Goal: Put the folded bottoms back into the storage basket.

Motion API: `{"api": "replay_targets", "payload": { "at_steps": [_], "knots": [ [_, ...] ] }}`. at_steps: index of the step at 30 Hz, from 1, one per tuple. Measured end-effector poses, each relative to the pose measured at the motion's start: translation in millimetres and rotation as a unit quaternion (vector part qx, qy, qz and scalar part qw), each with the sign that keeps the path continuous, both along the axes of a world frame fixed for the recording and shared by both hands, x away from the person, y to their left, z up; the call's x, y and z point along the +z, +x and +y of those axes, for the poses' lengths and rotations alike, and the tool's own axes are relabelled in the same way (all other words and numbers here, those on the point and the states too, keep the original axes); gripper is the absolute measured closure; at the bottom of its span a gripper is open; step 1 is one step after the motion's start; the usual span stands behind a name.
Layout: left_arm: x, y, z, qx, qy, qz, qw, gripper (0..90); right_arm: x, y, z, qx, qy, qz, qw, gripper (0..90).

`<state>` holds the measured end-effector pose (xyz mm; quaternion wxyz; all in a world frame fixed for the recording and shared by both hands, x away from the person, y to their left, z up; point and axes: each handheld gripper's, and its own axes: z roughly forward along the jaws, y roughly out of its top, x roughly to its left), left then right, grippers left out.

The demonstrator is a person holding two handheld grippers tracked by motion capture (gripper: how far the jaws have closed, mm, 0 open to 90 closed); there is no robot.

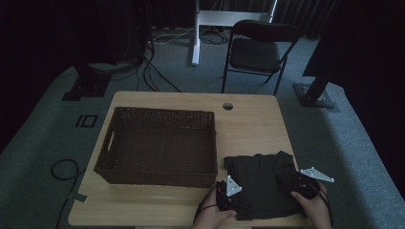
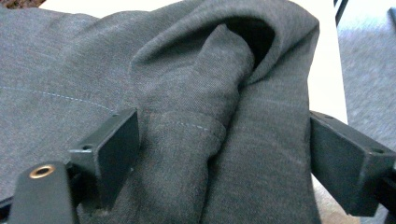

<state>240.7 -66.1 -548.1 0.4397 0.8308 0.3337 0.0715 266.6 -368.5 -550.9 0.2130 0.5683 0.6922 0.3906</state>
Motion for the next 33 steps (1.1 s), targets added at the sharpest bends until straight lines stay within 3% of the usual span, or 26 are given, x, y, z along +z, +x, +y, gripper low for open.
{"api": "replay_targets", "payload": {
  "at_steps": [4, 8, 14, 17, 18, 19, 21, 24, 27, 33],
  "knots": [
    [-1.4, 4.1, -3.3, 0.003, -0.005, 0.026, 0.9997, 9.9, -0.7, -0.3, 0.0, 0.007, 0.022, 0.009, 0.9997, 25.4],
    [-1.8, 5.8, -5.8, 0.001, -0.003, 0.032, 0.9995, 10.2, -0.8, -1.8, 0.3, 0.013, 0.031, 0.008, 0.9994, 32.6],
    [-1.3, 5.9, -16.5, -0.015, 0.023, 0.015, 0.9995, 10.0, 0.8, -4.6, 4.4, 0.027, 0.033, 0.007, 0.9991, 52.8],
    [-0.5, 7.2, -19.2, -0.034, 0.021, 0.002, 0.9992, 29.0, 4.0, -5.9, 8.7, 0.030, 0.021, 0.006, 0.9993, 62.0],
    [-0.1, 7.4, -20.0, -0.037, 0.009, -0.001, 0.9993, 37.9, 5.3, -6.1, 10.2, 0.029, 0.017, 0.007, 0.9994, 63.2],
    [0.1, 8.4, -20.6, -0.036, 0.001, -0.003, 0.9994, 50.2, 6.3, -6.4, 11.7, 0.027, 0.011, 0.007, 0.9996, 64.3],
    [0.9, 9.5, -21.5, -0.031, -0.003, -0.004, 0.9995, 61.6, 8.6, -7.1, 15.3, 0.021, -0.003, 0.005, 0.9998, 65.8],
    [2.8, 12.9, -19.5, -0.030, -0.012, 0.008, 0.9994, 65.6, 11.4, -8.9, 17.5, 0.015, -0.011, 0.000, 0.9998, 66.9],
    [7.8, 15.5, -17.4, -0.037, -0.002, 0.003, 0.9993, 68.3, 15.1, -9.9, 16.0, 0.010, 0.006, 0.003, 0.9999, 67.5],
    [20.2, 16.9, -17.6, -0.048, 0.003, 0.000, 0.9988, 68.9, 28.0, -11.9, 18.1, 0.012, 0.001, -0.005, 0.9999, 67.7]
  ]
}}
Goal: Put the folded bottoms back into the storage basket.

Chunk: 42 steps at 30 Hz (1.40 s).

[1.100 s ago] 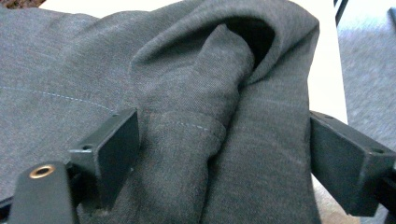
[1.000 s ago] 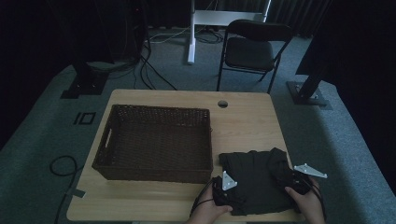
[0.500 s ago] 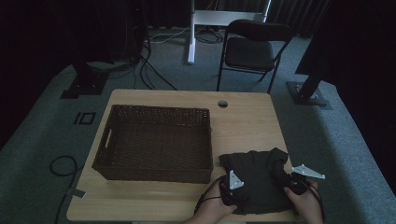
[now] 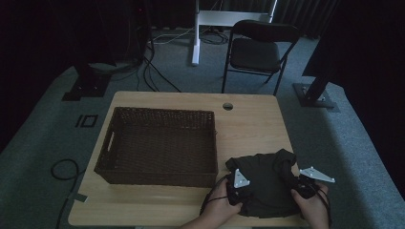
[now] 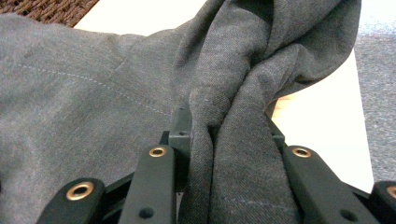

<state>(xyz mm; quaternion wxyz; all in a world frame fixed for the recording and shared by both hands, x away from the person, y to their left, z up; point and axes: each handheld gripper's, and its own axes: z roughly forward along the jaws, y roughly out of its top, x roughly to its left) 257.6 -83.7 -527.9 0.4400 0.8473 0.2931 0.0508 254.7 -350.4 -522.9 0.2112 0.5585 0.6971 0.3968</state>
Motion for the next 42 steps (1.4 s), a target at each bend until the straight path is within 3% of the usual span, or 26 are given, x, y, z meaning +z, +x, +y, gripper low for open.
{"api": "replay_targets", "payload": {
  "at_steps": [6, 17, 25, 31, 42],
  "knots": [
    [12.5, -0.5, 0.1, -0.008, -0.001, -0.011, 0.9999, 69.5, 9.4, -1.4, -1.9, -0.001, 0.014, -0.007, 0.9999, 67.7],
    [33.4, 4.7, 3.8, -0.011, -0.013, -0.009, 0.9998, 70.4, 25.6, -2.2, -2.4, 0.000, 0.031, -0.021, 0.9993, 68.0],
    [58.8, 9.3, 8.5, -0.008, -0.032, -0.016, 0.9993, 70.4, 53.7, -1.2, -2.7, 0.000, 0.041, -0.045, 0.9981, 68.0],
    [83.6, 16.3, 13.6, -0.015, -0.032, -0.031, 0.9989, 70.3, 77.4, 1.5, 0.3, 0.004, 0.037, -0.064, 0.9973, 68.0],
    [116.7, 30.7, 32.8, -0.021, -0.040, -0.042, 0.9981, 70.3, 111.7, 11.4, 14.2, 0.016, 0.043, -0.089, 0.9950, 68.0]
  ]
}}
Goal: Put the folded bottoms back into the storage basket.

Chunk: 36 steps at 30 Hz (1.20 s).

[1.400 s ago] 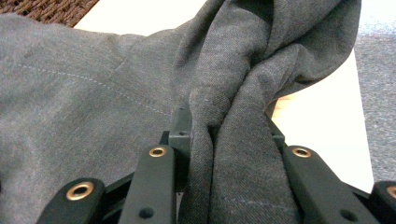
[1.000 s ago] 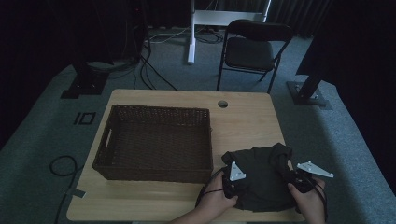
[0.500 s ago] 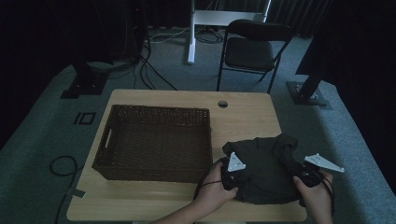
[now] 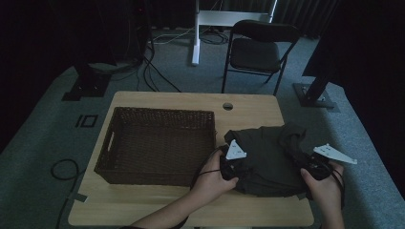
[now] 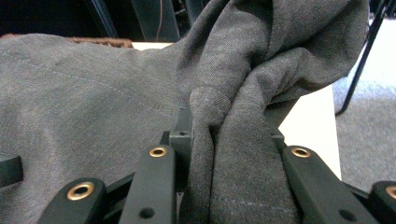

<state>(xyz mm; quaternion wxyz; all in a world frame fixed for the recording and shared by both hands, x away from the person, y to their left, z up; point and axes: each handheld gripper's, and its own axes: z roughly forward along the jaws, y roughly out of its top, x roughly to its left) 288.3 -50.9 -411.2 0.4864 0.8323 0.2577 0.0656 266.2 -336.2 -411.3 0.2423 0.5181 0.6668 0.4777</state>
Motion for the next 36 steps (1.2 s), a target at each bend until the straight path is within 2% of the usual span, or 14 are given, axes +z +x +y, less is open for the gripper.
{"api": "replay_targets", "payload": {
  "at_steps": [6, 9, 18, 23, 31, 36],
  "knots": [
    [16.0, 9.2, 16.0, -0.004, -0.004, -0.005, 1.0000, 70.3, 16.5, 8.1, 11.9, 0.010, 0.000, -0.010, 0.9999, 68.0],
    [22.0, 13.7, 23.7, 0.000, -0.008, -0.001, 1.0000, 70.2, 23.2, 13.0, 19.0, 0.014, 0.001, -0.013, 0.9998, 68.0],
    [38.9, 22.2, 45.9, 0.007, -0.011, -0.013, 0.9998, 70.1, 41.6, 26.2, 39.0, 0.027, 0.006, -0.025, 0.9993, 68.1],
    [48.1, 26.7, 64.6, 0.013, -0.015, -0.017, 0.9997, 70.1, 49.8, 32.3, 52.0, 0.035, 0.011, -0.031, 0.9988, 68.0],
    [56.8, 32.4, 96.1, 0.025, -0.010, -0.031, 0.9992, 70.1, 59.5, 43.8, 82.0, 0.053, 0.018, -0.041, 0.9976, 68.1],
    [58.2, 36.0, 116.4, 0.031, -0.007, -0.032, 0.9990, 70.1, 62.2, 51.9, 102.8, 0.066, 0.020, -0.041, 0.9968, 68.1]
  ]
}}
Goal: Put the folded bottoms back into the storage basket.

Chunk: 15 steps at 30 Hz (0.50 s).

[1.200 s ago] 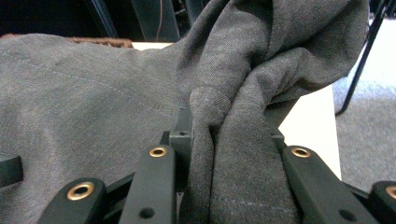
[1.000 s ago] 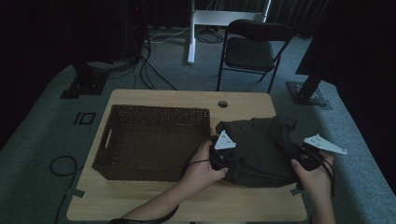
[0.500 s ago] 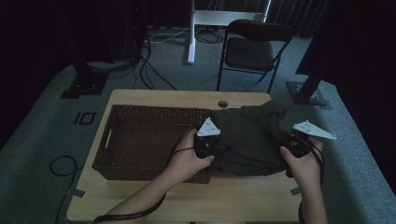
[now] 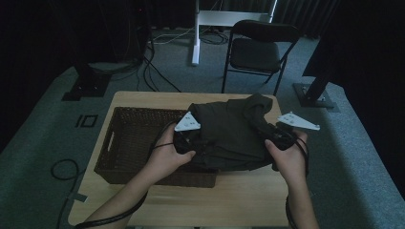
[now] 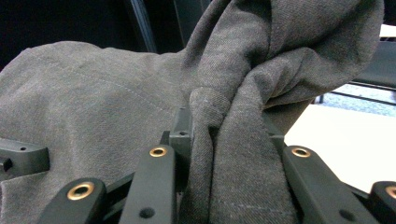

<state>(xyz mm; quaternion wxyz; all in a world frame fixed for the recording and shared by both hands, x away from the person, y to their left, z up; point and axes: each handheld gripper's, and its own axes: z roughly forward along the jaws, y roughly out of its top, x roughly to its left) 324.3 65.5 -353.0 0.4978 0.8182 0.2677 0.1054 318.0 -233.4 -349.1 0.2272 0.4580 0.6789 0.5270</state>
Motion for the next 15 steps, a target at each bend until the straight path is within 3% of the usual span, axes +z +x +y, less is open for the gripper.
{"api": "replay_targets", "payload": {
  "at_steps": [15],
  "knots": [
    [-0.4, 8.5, 53.7, 0.025, 0.001, -0.019, 0.9995, 69.9, 3.8, 16.7, 56.4, 0.019, -0.002, -0.013, 0.9997, 68.1]
  ]
}}
